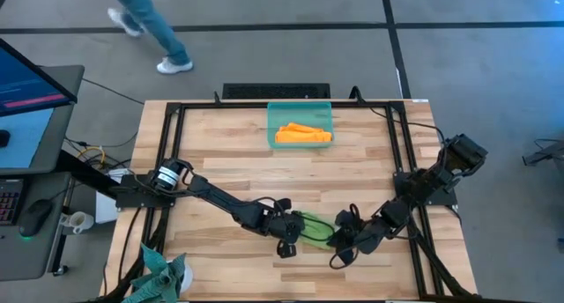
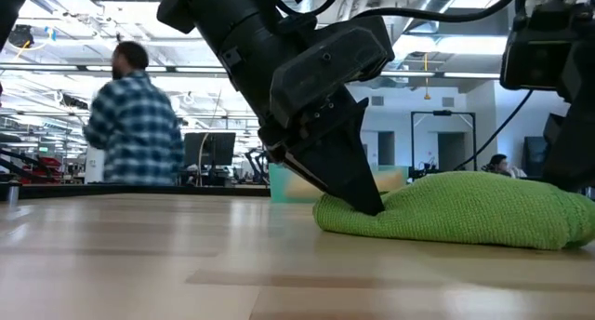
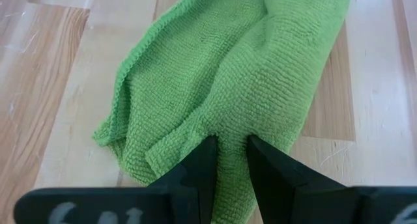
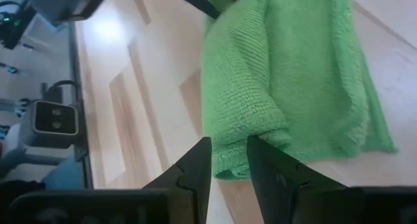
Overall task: Roll microfiber towels into tight, uniform cylinder then place into a basket
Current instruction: Roll the green microfiber towel
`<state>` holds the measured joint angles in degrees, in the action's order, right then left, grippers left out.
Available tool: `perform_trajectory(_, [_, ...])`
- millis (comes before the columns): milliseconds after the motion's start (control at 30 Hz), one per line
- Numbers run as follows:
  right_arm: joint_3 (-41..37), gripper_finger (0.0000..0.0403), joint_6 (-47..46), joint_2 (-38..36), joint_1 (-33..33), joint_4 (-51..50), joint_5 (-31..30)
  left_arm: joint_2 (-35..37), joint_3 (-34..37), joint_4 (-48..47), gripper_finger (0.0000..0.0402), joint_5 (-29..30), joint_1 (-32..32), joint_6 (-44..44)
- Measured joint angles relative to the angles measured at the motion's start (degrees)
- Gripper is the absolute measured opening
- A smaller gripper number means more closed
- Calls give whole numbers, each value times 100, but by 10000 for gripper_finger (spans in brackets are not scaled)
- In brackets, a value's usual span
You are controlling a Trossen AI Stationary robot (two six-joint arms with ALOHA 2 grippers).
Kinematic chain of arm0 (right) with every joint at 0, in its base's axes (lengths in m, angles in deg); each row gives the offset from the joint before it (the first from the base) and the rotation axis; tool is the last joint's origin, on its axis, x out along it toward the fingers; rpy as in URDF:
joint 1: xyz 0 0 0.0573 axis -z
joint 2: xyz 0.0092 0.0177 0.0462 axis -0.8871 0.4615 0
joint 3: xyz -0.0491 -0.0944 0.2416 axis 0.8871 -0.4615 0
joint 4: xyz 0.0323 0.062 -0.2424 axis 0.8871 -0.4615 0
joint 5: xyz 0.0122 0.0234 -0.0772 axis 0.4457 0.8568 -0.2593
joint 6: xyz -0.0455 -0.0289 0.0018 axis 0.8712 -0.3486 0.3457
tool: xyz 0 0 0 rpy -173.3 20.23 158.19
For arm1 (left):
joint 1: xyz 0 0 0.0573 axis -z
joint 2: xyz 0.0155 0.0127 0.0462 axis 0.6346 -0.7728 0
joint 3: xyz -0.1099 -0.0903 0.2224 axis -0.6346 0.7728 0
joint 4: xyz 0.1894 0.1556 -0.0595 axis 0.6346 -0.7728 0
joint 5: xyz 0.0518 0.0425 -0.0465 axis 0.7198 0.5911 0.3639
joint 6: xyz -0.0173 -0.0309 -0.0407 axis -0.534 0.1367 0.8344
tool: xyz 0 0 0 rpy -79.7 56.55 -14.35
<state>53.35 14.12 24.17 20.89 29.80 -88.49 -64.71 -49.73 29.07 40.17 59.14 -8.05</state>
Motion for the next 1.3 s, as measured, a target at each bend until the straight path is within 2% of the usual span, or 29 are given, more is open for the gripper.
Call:
perform_trajectory(167, [0,122,-256,0,-17,-213,18,2,2,126,83,19,-3,-68])
perform_trajectory(333, [0,122,-200,-45,-120,-174,145,10,-2,21,83,9,-2,-26])
perform_trajectory(500, [124,122,114,-392,-353,-164,130,15,-4,14,83,11,-4,-11])
perform_trajectory(667, [474,122,1360,-767,-525,95,-694,18,-5,7,83,0,-9,9])
perform_trajectory(733, [578,122,1902,-732,-503,307,-1050,20,-7,7,83,2,-9,11])
perform_trajectory(800, [618,122,2073,-487,-368,420,-1095,20,-7,7,83,0,-9,13])
perform_trajectory(1000, [599,122,1583,410,-26,379,-764,22,-9,5,83,6,-9,13])
perform_trajectory(1100, [605,122,1364,553,-24,407,-721,22,-9,5,83,6,-9,14])
perform_trajectory(1300, [608,122,456,568,-20,-466,-745,26,-11,11,83,9,-9,15])
